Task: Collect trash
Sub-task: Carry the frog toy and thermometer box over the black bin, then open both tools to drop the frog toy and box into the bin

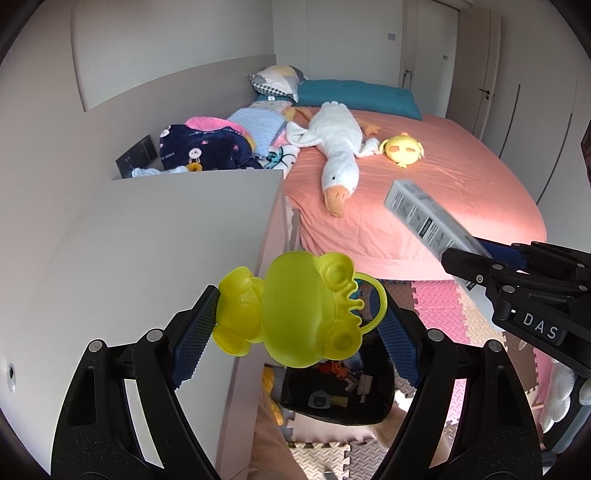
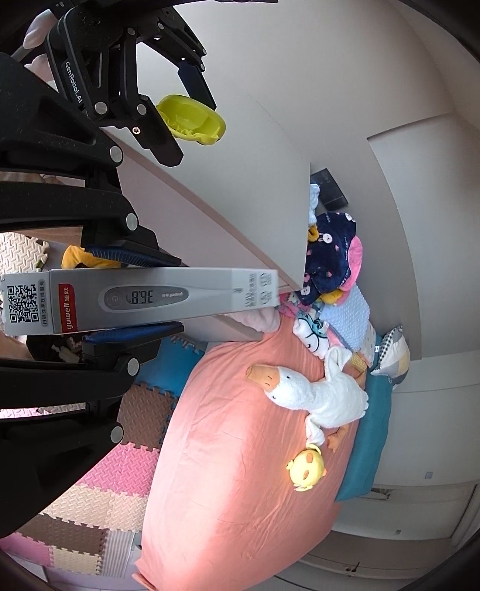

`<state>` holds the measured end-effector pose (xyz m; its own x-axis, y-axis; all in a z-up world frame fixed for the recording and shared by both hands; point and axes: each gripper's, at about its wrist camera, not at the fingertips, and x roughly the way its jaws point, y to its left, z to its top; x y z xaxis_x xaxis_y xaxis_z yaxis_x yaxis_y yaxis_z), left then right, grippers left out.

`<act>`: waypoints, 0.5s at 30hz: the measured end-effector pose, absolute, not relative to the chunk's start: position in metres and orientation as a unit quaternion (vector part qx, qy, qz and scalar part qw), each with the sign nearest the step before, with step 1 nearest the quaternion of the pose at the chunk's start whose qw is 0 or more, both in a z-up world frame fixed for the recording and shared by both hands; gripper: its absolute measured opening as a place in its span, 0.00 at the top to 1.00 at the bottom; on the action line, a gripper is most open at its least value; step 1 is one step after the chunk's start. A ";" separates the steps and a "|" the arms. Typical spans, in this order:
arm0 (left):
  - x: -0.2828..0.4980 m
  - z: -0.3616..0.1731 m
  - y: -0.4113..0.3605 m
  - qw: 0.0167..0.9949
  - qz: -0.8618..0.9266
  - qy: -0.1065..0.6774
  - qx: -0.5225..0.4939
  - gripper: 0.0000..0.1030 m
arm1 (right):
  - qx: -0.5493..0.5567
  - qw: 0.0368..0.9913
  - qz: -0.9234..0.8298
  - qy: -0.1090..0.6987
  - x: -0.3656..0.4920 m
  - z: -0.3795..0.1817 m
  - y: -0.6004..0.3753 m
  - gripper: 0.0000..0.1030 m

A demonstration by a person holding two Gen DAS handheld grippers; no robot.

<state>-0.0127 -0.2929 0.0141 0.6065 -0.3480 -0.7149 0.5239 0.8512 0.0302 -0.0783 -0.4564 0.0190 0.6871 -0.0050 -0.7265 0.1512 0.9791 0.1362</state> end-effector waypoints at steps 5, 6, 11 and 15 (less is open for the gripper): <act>-0.016 0.011 -0.305 0.884 -0.258 0.371 0.122 0.23 | 0.103 0.918 -0.061 0.379 -0.091 0.020 -0.466 0.86; -0.016 0.010 -0.307 0.883 -0.260 0.371 0.123 0.22 | 0.102 0.917 -0.067 0.380 -0.091 0.019 -0.467 0.96; -0.016 0.003 -0.313 0.880 -0.260 0.377 0.126 0.23 | 0.113 0.913 -0.067 0.386 -0.092 0.014 -0.474 0.99; -0.013 -0.001 -0.314 0.878 -0.261 0.382 0.124 0.23 | 0.121 0.912 -0.074 0.385 -0.091 0.011 -0.481 0.99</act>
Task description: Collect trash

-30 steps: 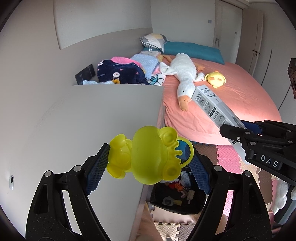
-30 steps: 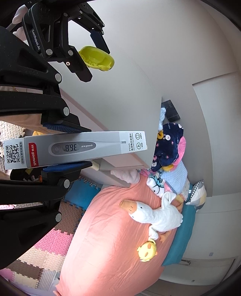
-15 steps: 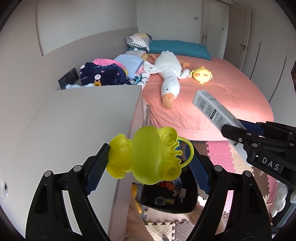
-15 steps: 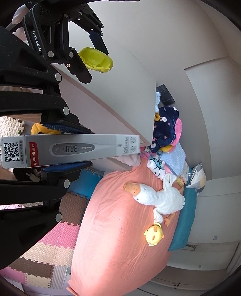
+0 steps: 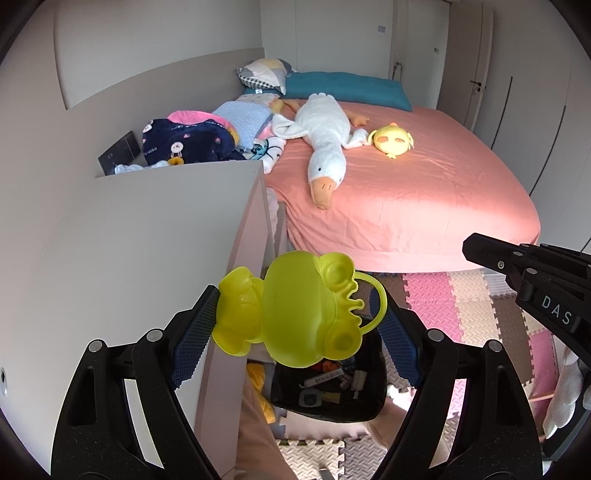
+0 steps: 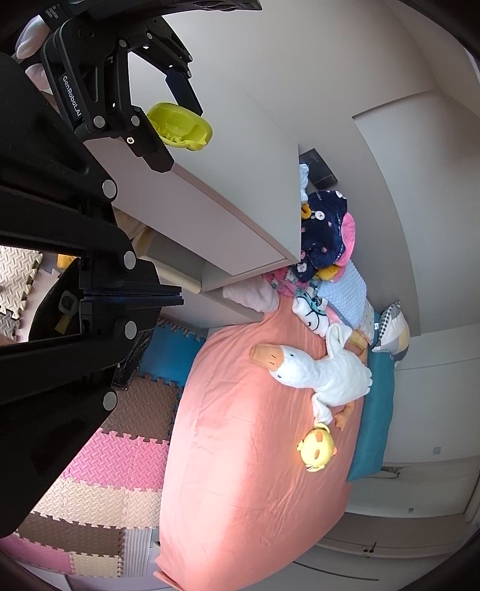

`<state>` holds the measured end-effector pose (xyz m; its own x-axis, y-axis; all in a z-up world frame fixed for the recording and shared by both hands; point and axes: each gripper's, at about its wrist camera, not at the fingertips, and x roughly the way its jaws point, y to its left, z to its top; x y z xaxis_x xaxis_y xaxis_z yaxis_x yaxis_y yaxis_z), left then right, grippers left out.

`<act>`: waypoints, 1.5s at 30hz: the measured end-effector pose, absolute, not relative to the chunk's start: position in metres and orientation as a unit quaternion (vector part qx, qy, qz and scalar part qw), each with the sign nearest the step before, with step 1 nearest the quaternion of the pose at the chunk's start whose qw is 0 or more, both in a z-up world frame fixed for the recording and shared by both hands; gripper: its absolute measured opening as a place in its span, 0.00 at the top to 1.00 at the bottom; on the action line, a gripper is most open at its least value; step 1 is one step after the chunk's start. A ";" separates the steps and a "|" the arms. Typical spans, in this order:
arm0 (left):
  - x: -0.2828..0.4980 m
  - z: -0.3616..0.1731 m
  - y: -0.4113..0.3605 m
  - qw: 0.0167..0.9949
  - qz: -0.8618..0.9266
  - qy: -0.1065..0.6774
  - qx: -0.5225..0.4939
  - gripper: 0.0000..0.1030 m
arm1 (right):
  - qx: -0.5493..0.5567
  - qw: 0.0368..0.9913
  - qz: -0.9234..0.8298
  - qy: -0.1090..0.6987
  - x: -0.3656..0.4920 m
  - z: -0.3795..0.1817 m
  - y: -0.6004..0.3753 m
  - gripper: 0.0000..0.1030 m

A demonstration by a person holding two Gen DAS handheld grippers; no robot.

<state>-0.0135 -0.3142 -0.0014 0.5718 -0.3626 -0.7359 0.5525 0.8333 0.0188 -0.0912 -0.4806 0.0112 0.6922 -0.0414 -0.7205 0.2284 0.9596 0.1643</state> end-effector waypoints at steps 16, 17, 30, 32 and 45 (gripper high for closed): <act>-0.016 -0.018 -0.329 0.851 -0.296 0.413 0.133 0.06 | 0.140 0.910 -0.083 0.381 -0.095 0.009 -0.491 0.99; -0.017 -0.018 -0.328 0.851 -0.296 0.414 0.131 0.06 | 0.141 0.910 -0.084 0.380 -0.096 0.009 -0.492 0.99; -0.021 -0.014 -0.324 0.853 -0.296 0.410 0.130 0.06 | 0.144 0.908 -0.087 0.383 -0.103 0.007 -0.493 0.99; -0.022 -0.013 -0.323 0.853 -0.296 0.409 0.129 0.06 | 0.144 0.908 -0.086 0.384 -0.103 0.007 -0.493 0.99; -0.024 -0.006 -0.321 0.856 -0.294 0.404 0.129 0.06 | 0.139 0.908 -0.082 0.386 -0.104 0.010 -0.488 0.99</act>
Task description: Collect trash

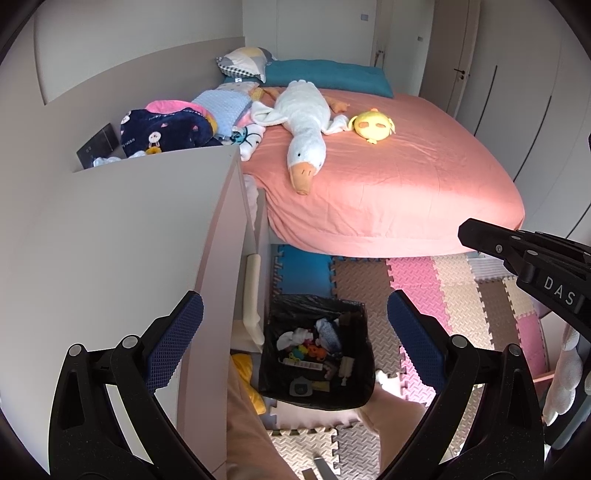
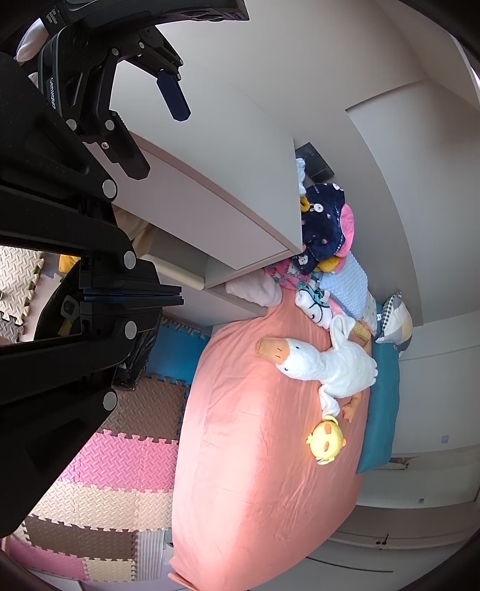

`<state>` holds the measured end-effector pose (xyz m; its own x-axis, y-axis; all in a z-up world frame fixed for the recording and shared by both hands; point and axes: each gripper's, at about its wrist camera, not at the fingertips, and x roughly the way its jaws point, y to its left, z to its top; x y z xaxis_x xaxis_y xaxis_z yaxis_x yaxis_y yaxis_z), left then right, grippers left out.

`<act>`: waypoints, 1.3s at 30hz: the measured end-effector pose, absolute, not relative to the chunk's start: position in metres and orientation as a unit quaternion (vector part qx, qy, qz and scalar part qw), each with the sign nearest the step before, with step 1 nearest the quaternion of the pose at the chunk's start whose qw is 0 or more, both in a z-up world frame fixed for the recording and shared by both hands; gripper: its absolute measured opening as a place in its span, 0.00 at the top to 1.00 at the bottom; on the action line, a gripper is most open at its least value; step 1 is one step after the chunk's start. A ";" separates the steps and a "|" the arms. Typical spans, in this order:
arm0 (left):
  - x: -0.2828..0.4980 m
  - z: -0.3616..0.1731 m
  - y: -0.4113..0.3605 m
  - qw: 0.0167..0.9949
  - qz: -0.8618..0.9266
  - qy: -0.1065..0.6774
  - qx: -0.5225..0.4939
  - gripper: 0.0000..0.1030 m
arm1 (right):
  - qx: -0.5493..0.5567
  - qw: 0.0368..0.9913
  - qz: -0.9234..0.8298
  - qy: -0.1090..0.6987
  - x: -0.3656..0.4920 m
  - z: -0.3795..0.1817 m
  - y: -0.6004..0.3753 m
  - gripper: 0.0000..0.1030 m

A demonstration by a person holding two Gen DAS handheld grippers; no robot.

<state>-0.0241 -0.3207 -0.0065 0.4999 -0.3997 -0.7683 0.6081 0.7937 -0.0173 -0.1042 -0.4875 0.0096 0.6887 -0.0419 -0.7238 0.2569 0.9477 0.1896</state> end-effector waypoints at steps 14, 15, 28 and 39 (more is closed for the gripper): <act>-0.022 -0.006 -0.303 0.863 -0.275 0.407 0.116 0.06 | 0.135 0.908 -0.072 0.391 -0.101 0.007 -0.473 0.99; -0.021 -0.006 -0.302 0.863 -0.273 0.410 0.113 0.06 | 0.134 0.908 -0.071 0.391 -0.101 0.007 -0.472 0.99; -0.018 -0.003 -0.298 0.863 -0.282 0.409 0.090 0.06 | 0.134 0.908 -0.075 0.389 -0.101 0.008 -0.474 0.99; -0.014 -0.002 -0.299 0.858 -0.294 0.415 0.076 0.06 | 0.136 0.908 -0.078 0.388 -0.104 0.007 -0.483 0.99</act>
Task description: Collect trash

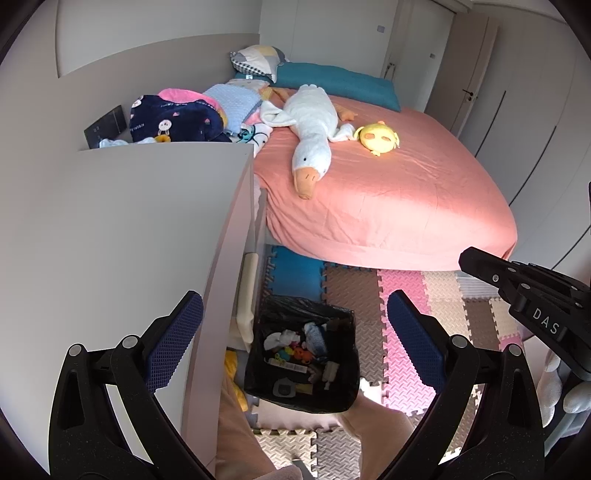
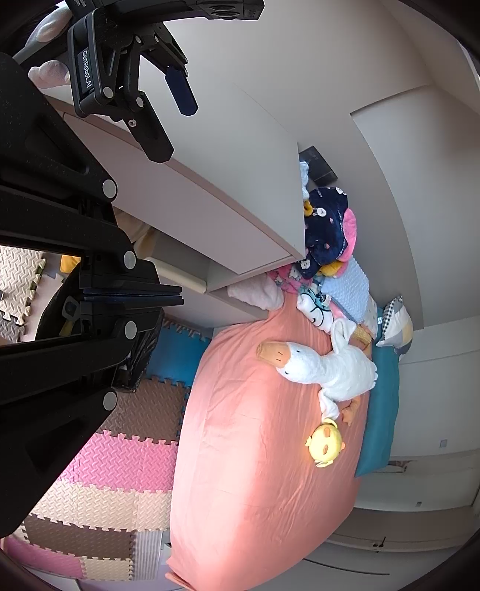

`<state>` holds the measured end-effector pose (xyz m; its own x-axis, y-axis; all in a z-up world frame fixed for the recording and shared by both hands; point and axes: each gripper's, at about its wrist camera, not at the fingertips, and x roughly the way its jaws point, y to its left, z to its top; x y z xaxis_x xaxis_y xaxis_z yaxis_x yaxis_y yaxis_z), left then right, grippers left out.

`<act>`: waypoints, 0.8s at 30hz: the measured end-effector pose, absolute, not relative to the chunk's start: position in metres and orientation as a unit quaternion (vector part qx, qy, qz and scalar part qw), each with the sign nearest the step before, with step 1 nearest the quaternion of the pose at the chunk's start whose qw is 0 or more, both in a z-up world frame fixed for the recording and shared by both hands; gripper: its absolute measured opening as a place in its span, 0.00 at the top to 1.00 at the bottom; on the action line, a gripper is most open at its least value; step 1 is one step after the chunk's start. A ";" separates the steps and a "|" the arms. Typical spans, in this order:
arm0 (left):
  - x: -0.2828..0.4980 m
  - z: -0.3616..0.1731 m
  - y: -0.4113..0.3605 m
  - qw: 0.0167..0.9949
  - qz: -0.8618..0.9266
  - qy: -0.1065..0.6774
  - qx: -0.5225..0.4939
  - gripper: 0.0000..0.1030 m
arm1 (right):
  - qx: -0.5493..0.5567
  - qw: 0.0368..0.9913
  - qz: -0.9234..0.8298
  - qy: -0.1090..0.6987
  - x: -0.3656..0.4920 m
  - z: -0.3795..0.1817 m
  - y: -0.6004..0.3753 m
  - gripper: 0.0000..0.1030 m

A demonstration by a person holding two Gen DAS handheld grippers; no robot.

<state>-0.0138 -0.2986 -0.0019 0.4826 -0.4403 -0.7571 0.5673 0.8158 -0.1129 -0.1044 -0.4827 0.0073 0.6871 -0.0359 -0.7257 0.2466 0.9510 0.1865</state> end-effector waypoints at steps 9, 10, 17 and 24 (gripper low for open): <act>-0.025 0.000 -0.306 0.866 -0.297 0.389 0.101 0.06 | 0.136 0.908 -0.078 0.388 -0.106 0.007 -0.485 0.99; -0.026 0.001 -0.307 0.868 -0.295 0.386 0.104 0.06 | 0.136 0.908 -0.078 0.388 -0.106 0.007 -0.485 0.99; -0.030 0.004 -0.311 0.868 -0.299 0.379 0.113 0.06 | 0.137 0.908 -0.080 0.388 -0.108 0.006 -0.488 0.99; -0.029 0.000 -0.314 0.861 -0.305 0.392 0.112 0.06 | 0.138 0.907 -0.082 0.390 -0.110 0.004 -0.492 0.99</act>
<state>-0.0288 -0.3141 0.0001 0.5063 -0.4376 -0.7430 0.6127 0.7889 -0.0471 -0.1104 -0.4919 0.0040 0.6826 -0.0405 -0.7296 0.2556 0.9486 0.1865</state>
